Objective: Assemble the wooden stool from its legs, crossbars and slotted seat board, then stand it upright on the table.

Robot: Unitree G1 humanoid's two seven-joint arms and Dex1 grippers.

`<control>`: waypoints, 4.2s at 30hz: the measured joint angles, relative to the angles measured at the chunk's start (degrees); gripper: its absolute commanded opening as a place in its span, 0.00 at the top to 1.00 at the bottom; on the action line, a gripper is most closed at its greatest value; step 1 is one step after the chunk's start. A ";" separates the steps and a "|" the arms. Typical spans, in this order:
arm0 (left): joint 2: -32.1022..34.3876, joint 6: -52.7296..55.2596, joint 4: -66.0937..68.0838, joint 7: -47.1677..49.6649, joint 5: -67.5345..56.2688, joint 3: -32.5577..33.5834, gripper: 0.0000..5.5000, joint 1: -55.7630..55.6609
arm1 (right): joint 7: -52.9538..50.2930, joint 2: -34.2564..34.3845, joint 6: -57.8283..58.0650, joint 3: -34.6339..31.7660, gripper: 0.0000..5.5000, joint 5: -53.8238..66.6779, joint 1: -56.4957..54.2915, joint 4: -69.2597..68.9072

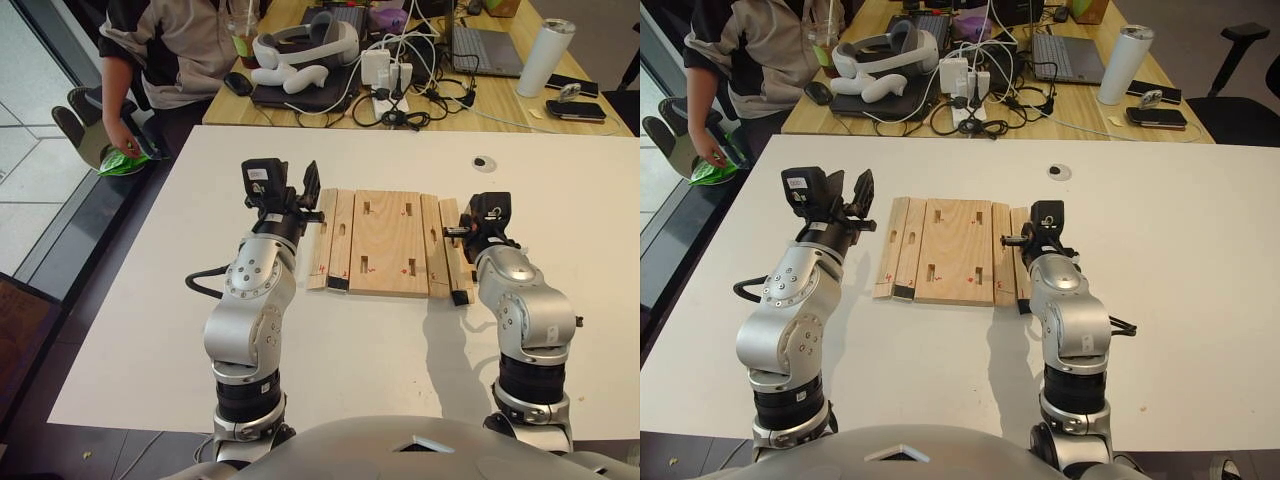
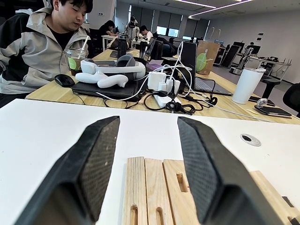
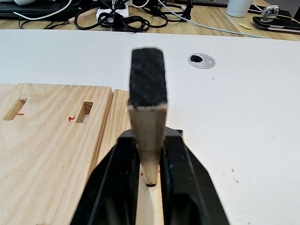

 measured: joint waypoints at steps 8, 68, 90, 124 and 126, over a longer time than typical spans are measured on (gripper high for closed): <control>0.07 -0.38 0.07 -0.02 0.00 -0.11 0.59 -0.01 | -0.14 0.53 -0.04 -0.73 0.93 -0.42 -0.47 -0.08; -0.24 -1.46 0.17 0.50 0.52 -1.77 0.59 0.10 | 2.10 -0.58 -33.62 -3.40 0.58 -0.40 -24.04 8.64; -0.28 -1.48 0.16 1.20 0.51 -2.32 0.59 0.10 | 0.11 3.46 -20.05 -4.74 0.58 2.88 -12.44 14.17; -0.31 -3.33 1.25 1.75 0.54 -2.00 0.59 -0.13 | 0.28 2.22 -13.38 -5.32 0.58 12.92 -4.50 -1.21; -0.32 -3.49 1.22 1.94 0.56 -1.88 0.59 -0.10 | -2.75 2.37 -11.04 -5.14 0.58 10.46 -6.67 2.93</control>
